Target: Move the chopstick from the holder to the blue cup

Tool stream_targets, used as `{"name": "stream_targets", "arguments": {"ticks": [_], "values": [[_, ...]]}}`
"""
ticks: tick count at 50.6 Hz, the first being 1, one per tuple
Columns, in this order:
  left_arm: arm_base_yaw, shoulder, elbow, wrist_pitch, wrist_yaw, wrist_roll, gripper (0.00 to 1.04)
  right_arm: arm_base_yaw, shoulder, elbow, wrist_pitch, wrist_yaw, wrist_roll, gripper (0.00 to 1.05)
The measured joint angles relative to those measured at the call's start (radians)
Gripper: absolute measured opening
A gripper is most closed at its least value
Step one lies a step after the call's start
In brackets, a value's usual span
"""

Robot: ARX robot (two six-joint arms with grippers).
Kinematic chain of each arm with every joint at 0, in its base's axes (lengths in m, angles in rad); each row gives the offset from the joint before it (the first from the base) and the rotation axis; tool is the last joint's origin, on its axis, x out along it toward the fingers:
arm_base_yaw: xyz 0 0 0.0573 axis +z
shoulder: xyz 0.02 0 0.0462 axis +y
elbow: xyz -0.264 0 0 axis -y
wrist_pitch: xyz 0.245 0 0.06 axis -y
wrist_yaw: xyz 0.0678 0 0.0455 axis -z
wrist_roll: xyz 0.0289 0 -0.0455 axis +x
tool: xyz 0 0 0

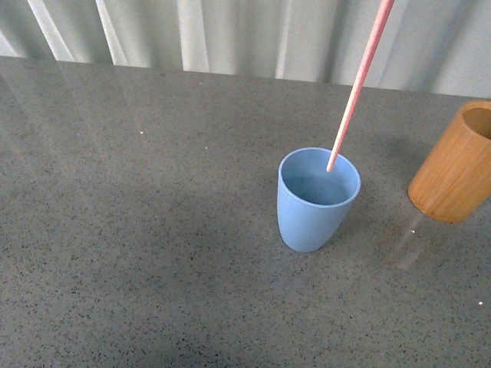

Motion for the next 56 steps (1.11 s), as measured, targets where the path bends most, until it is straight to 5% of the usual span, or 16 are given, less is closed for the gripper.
{"name": "stream_targets", "arguments": {"ticks": [15, 37, 47, 56], "values": [[0.0, 0.0, 0.0, 0.0, 0.0, 0.0, 0.98, -0.01, 0.058, -0.031, 0.04, -0.011, -0.001, 0.03], [0.0, 0.0, 0.0, 0.0, 0.0, 0.0, 0.98, -0.082, -0.105, -0.061, -0.058, 0.043, -0.041, 0.95], [0.0, 0.0, 0.0, 0.0, 0.0, 0.0, 0.98, -0.261, -0.302, -0.112, -0.248, 0.219, -0.093, 0.95], [0.0, 0.0, 0.0, 0.0, 0.0, 0.0, 0.98, -0.537, -0.545, -0.186, -0.463, 0.109, -0.028, 0.95]]}}
